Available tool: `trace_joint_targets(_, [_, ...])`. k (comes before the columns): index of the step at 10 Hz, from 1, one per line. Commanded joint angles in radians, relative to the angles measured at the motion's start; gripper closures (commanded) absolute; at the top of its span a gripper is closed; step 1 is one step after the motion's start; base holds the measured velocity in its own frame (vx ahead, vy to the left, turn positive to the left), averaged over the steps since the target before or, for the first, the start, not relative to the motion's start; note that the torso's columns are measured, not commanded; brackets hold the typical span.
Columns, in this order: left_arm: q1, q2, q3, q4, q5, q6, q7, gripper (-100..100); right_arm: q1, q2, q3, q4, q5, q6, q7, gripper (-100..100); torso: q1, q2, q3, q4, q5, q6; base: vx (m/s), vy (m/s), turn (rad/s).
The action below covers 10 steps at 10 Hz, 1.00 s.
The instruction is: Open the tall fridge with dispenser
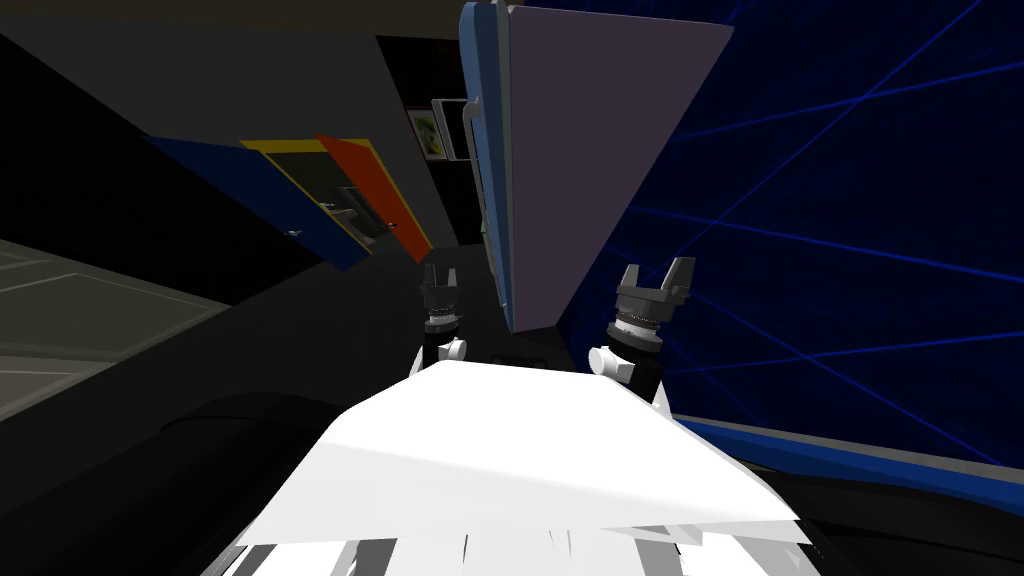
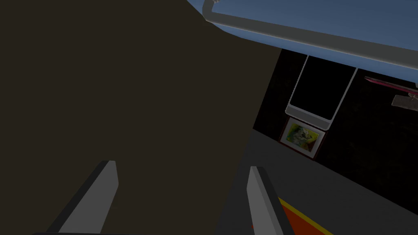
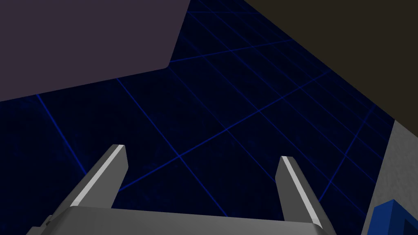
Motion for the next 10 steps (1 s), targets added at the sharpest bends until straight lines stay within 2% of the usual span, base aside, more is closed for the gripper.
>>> trace_joint_targets(1, [0.000, 0.000, 0.000, 0.000, 0.000, 0.000, 0.000, 0, 0.000, 0.000, 0.000, 0.000, 0.000, 0.000, 0.000, 0, 0.000, 0.040, -0.082, 0.041, 0.000, 0.000, 0.000, 0.000, 0.000])
trace_joint_targets(9, [0.000, 0.000, 0.000, 0.000, 0.000, 0.000, 0.000, 0, 0.000, 0.000, 0.000, 0.000, 0.000, 0.000, 0.000, 0, 0.000, 0.618, -1.234, 0.617, 0.000, 0.000, 0.000, 0.000, 0.000])
trace_joint_targets(10, [-0.005, 0.040, 0.002, 0.010, 0.005, 0.010, 0.001, -100, 0.000, 0.000, 0.000, 0.000, 0.000, 0.000, 0.000, 0, 0.000, 0.691, -1.382, 0.691, 0.000, 0.000, 0.027, -0.010, 0.013])
